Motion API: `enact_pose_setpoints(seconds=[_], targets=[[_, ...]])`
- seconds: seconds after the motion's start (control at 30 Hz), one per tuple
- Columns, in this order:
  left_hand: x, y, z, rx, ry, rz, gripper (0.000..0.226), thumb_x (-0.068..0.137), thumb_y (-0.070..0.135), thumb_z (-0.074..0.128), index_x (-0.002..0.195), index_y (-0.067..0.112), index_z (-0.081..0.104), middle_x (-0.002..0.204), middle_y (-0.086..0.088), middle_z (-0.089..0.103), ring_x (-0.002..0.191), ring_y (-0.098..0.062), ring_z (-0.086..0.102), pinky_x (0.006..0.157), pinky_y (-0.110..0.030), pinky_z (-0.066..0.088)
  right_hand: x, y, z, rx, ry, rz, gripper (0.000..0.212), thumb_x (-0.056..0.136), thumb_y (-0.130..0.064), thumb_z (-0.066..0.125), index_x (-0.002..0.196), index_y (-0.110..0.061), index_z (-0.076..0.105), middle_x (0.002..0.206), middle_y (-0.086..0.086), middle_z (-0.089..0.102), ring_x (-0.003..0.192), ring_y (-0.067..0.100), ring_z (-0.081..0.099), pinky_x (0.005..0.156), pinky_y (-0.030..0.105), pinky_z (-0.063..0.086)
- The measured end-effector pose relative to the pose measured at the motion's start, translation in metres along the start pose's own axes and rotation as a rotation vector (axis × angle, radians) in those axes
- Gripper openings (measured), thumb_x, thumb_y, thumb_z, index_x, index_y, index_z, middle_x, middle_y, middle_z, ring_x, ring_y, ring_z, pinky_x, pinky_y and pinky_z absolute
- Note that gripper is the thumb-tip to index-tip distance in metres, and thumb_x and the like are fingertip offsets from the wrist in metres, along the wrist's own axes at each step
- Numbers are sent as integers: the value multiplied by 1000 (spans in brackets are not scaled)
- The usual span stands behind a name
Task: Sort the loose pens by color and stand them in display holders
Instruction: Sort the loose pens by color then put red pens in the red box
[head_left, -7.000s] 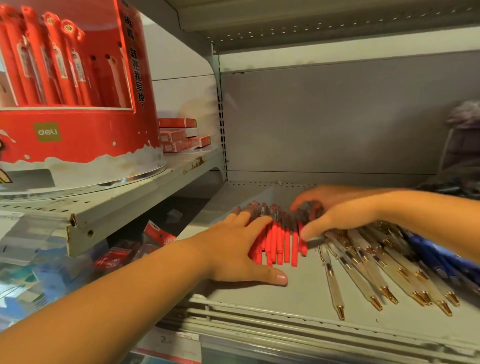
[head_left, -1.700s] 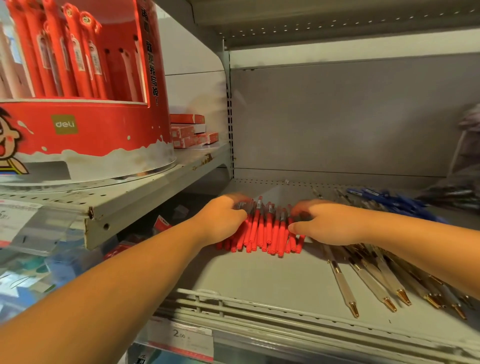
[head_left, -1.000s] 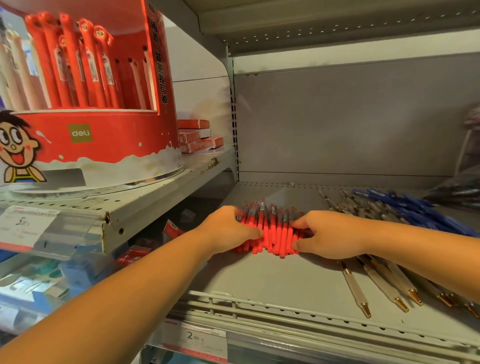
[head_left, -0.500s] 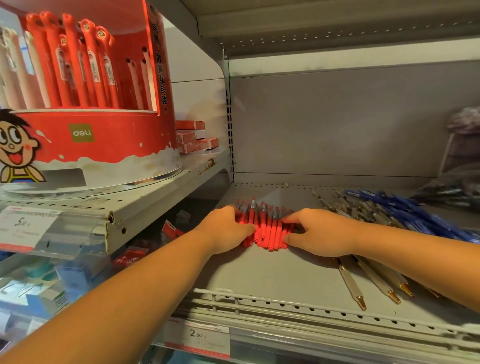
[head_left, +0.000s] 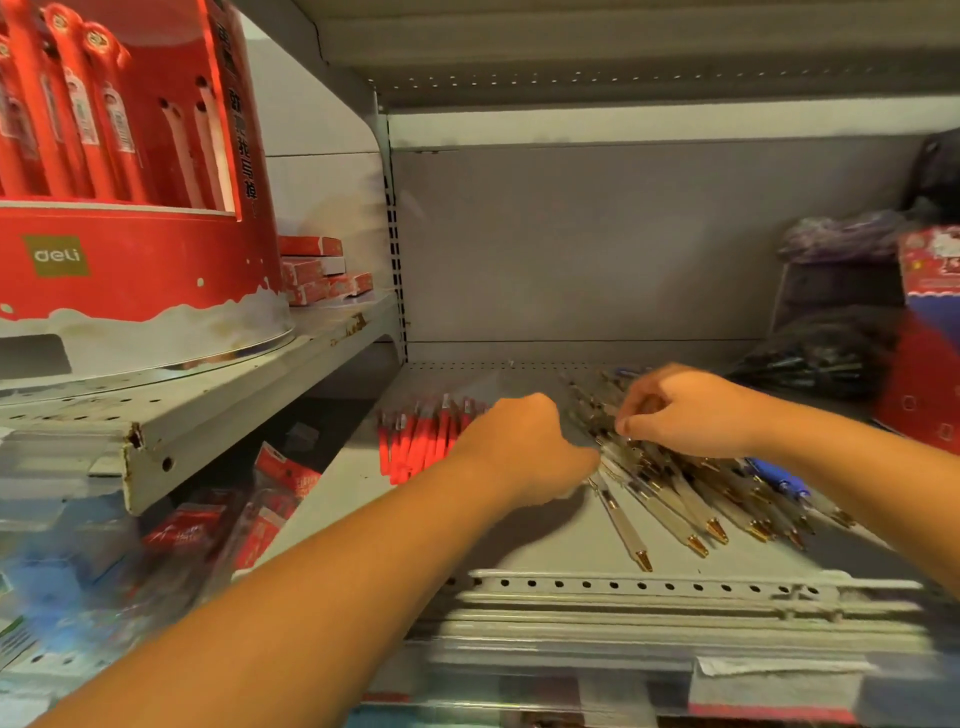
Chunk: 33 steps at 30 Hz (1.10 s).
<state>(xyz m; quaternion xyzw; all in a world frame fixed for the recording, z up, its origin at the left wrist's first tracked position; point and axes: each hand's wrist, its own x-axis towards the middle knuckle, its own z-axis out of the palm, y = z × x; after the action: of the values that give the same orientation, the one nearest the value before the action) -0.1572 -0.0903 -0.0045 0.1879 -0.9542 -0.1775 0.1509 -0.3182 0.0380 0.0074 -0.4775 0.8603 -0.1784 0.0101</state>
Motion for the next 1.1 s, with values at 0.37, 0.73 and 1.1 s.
enact_pose_setpoints(seconds=[0.37, 0.73, 1.1], targets=[[13, 65, 33, 1, -273, -113, 50, 79, 64, 66, 96, 18, 61, 91, -4, 61, 79, -18, 54, 60, -29, 41, -18, 18, -8, -248, -217, -234, 51, 94, -43, 58, 141, -49, 40, 95, -29, 47, 75, -7, 47, 66, 12, 35], [31, 75, 34, -164, -334, -330, 29, 70, 39, 81, 72, 15, 65, 62, 1, 64, 49, -15, 58, 48, -23, 46, 7, 40, -22, -219, -373, -320, 28, 99, -46, 47, 125, -38, 55, 111, -23, 54, 95, -2, 52, 86, 23, 42], [47, 52, 28, -44, -320, -277, 35, 70, 40, 83, 83, 12, 67, 73, -1, 67, 58, -14, 60, 46, -21, 47, 15, 49, -43, -57, -391, -207, 18, 100, -40, 49, 103, -30, 64, 84, -6, 70, 60, -1, 59, 56, 16, 45]])
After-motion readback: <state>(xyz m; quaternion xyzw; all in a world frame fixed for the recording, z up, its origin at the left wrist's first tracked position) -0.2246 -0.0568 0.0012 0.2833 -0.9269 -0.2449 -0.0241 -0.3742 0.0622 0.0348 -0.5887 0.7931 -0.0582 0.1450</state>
